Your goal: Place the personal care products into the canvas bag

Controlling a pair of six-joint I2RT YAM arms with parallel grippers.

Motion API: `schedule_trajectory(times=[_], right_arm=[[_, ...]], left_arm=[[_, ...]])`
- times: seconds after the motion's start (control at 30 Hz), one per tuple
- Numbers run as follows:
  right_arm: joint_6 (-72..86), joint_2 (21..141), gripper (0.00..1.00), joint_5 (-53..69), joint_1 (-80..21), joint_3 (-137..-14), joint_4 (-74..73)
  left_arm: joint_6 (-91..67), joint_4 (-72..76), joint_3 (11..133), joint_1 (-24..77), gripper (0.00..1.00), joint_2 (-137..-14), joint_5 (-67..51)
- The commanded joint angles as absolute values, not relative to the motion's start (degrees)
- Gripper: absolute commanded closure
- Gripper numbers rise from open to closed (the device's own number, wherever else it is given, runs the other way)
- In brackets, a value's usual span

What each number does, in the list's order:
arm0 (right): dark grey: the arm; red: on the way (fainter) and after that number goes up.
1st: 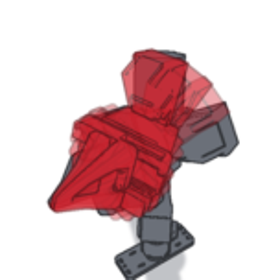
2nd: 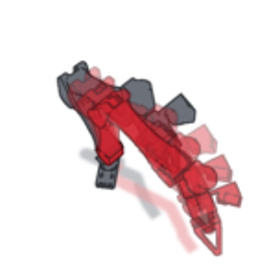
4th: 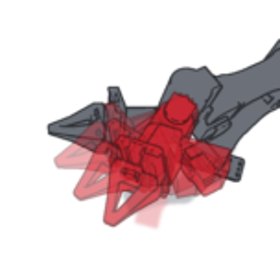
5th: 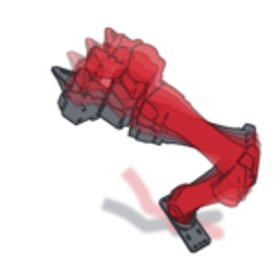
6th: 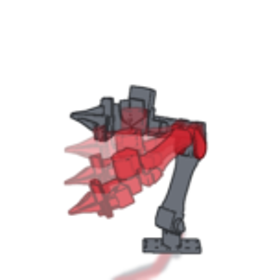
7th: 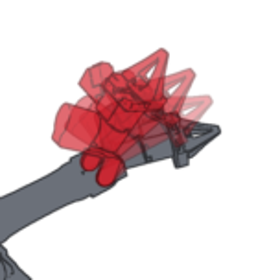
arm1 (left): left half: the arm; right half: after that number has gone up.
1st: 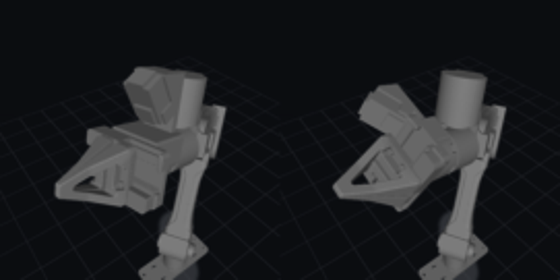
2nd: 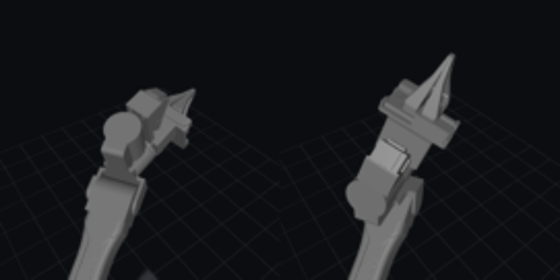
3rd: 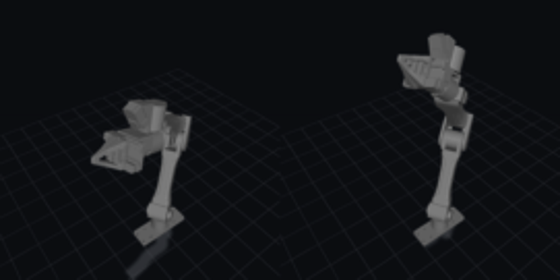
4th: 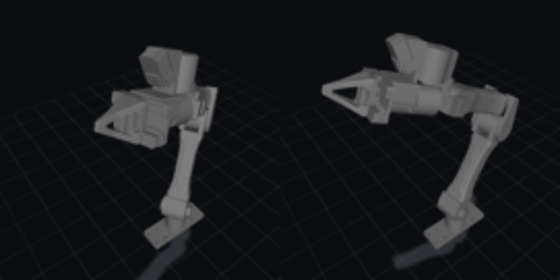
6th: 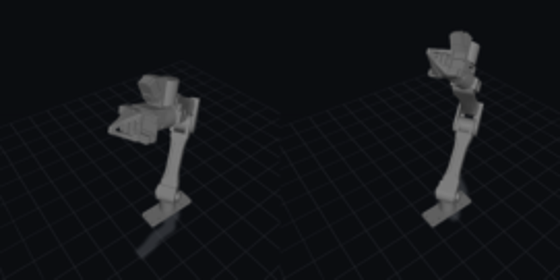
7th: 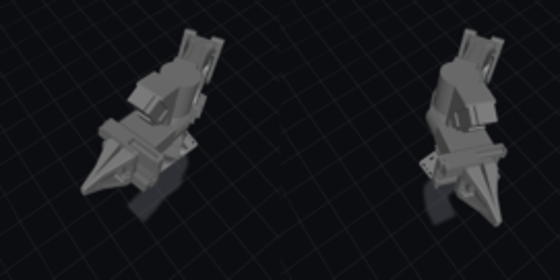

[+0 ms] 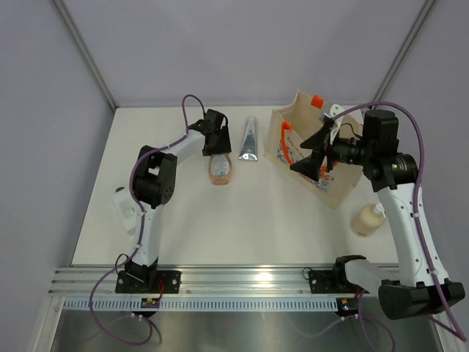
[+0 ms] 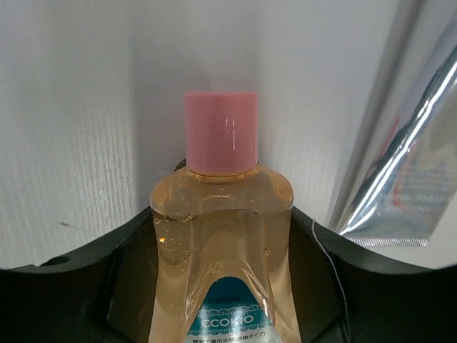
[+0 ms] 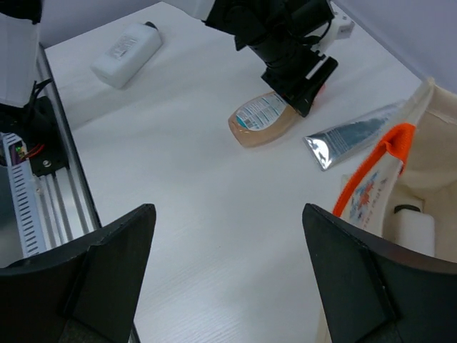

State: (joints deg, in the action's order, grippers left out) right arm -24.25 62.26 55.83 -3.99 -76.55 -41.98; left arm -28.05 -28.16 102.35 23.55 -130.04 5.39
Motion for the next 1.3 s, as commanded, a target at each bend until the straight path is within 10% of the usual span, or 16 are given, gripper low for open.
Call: schedule_trajectory(times=[0.0, 0.17, 0.43, 0.97, 1.1, 1.27], right_arm=[[-26.5, 65.7, 0.14, 52.0, -11.0, -81.8, -48.6], [-17.3, 70.8, 0.24, 40.4, -23.3, -80.7, -43.8], [9.8, 79.9, 0.11, 16.6, -38.9, -75.2, -25.3], [24.9, 96.9, 0.02, 24.3, -43.5, -75.2, -17.6], [25.1, 99.6, 0.07, 22.6, -43.7, -76.5, -18.1], [23.0, 97.7, 0.39, 22.8, -43.8, -75.7, -16.9]], left_arm=[[-28.0, -21.2, 95.7, 22.4, 1.00, -122.2, -2.7], [-35.1, -11.6, 81.2, 20.2, 1.00, -108.2, -15.0], [-53.0, 8.8, 56.5, 19.2, 1.00, -89.3, -25.7], [-61.2, 16.4, 48.3, 19.8, 1.00, -82.0, -29.7], [-66.5, 20.9, 47.8, 20.4, 1.00, -83.8, -31.4], [-67.5, 22.8, 48.3, 20.5, 1.00, -83.8, -31.2]])
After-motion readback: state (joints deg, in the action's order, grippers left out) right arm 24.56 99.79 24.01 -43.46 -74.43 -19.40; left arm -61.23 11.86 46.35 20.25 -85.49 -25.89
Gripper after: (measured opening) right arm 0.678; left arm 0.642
